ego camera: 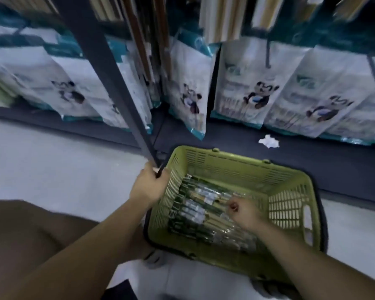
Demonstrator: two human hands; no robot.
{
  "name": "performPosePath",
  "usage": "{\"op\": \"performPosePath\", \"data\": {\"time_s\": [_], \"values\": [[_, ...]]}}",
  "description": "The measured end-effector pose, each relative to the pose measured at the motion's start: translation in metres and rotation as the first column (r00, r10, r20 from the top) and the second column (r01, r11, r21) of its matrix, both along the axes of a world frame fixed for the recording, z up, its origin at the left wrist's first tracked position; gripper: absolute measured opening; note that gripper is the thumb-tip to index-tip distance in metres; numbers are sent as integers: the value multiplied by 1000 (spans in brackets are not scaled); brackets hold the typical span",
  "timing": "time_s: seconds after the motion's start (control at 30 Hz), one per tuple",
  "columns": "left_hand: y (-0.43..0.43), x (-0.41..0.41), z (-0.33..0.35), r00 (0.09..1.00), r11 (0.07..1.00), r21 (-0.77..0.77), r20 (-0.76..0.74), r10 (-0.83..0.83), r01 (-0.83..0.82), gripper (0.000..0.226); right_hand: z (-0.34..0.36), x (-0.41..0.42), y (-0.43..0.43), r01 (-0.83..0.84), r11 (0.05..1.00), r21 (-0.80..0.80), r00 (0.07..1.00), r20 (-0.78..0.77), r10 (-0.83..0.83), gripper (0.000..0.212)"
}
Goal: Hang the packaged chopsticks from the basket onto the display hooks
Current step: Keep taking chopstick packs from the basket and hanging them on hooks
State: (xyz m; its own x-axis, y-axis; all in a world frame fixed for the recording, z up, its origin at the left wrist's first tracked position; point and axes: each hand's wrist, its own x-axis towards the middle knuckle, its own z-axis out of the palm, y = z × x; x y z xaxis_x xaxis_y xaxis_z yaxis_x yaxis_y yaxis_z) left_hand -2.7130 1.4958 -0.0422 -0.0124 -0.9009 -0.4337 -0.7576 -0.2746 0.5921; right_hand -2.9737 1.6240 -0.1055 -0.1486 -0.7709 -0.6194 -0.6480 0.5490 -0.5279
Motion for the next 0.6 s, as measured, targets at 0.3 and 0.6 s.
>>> {"op": "performPosePath", "data": {"time_s": [0.3, 0.6], "values": [[22, 6, -39, 990, 999, -29, -141, 27, -31, 25, -82, 18, -16, -258, 957, 131, 937, -207, 281, 82], [17, 5, -43, 989, 998, -18, -138, 50, -53, 26, -94, 36, -18, -405, 912, 59, 834, -385, 395, 50]]}}
